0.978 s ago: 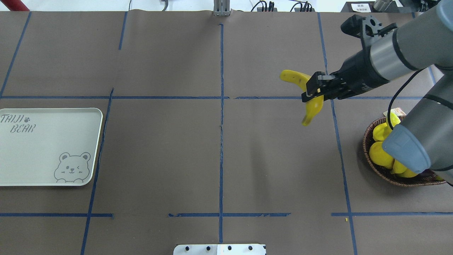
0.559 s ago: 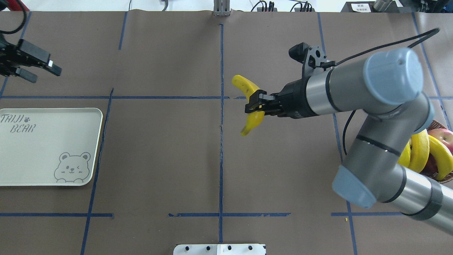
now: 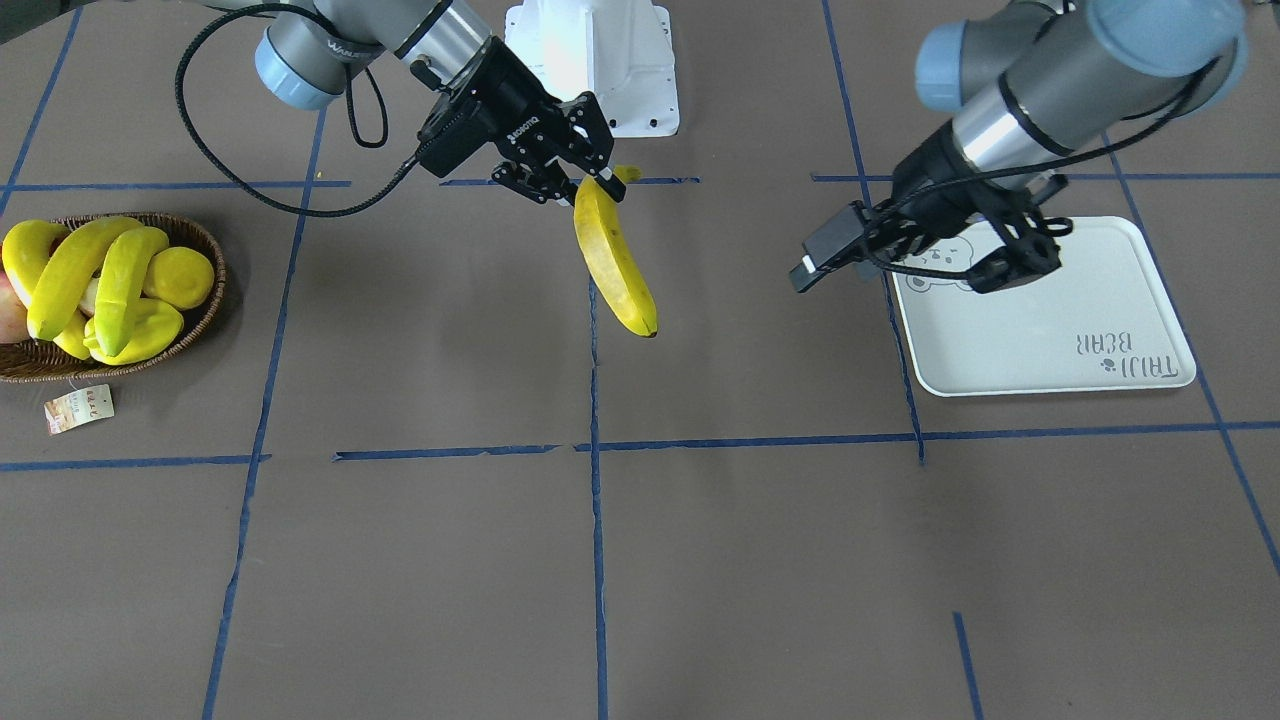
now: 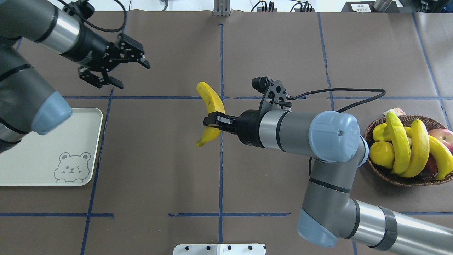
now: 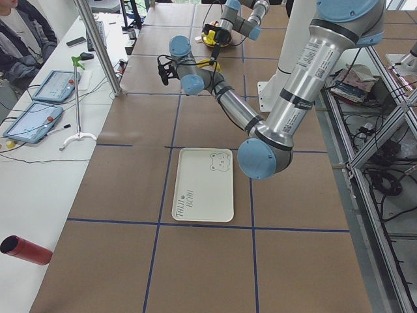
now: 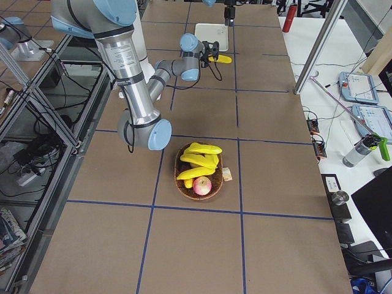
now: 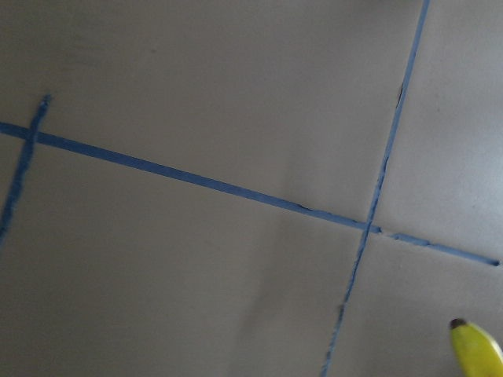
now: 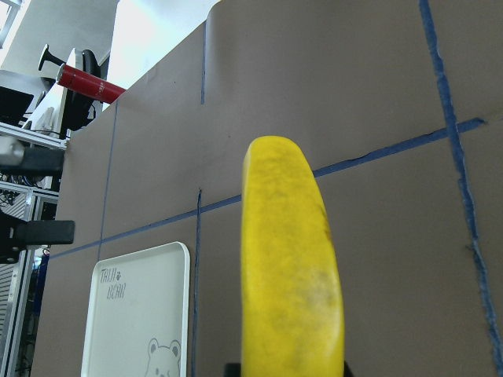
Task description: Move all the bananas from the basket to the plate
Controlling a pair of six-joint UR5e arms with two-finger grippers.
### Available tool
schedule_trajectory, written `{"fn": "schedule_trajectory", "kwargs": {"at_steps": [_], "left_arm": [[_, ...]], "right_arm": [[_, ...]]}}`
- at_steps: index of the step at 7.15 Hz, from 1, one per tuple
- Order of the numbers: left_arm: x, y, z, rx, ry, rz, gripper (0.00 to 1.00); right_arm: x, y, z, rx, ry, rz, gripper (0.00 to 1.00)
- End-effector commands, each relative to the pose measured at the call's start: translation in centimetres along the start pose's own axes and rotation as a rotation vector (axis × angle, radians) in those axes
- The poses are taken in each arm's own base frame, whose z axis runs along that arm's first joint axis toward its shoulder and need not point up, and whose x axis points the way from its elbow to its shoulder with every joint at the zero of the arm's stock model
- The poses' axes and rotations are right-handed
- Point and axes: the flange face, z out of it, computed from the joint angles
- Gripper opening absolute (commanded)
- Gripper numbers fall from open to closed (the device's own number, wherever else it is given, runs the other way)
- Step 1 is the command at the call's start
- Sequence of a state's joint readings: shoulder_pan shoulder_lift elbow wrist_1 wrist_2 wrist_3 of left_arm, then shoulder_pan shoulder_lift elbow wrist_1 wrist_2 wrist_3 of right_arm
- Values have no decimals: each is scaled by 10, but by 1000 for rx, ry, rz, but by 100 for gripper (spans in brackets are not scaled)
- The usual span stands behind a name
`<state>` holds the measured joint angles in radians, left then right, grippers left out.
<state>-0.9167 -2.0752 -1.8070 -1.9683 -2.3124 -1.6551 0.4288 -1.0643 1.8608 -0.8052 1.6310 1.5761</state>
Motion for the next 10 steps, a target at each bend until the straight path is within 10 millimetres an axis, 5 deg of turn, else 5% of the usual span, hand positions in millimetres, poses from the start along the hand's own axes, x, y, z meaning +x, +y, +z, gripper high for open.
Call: {"fn": "schedule_trajectory", "kwargs": {"at_steps": [1, 4, 7, 8, 10], "left_arm": [[40, 52, 34, 38, 100, -194, 99], [44, 81, 63, 29, 109, -183, 99], [56, 80, 88, 19, 85, -187, 99], [58, 80, 89, 31, 89, -187, 82], [58, 82, 87, 27, 105, -168, 21]], "right_arm": [[-15, 8, 7, 31, -25, 32, 1], [-15, 9, 7, 30, -26, 32, 1], [-15, 17, 9, 17, -26, 31, 1], [-15, 19, 10, 13, -27, 31, 2], [-15, 19, 10, 14, -26, 28, 2]]}}
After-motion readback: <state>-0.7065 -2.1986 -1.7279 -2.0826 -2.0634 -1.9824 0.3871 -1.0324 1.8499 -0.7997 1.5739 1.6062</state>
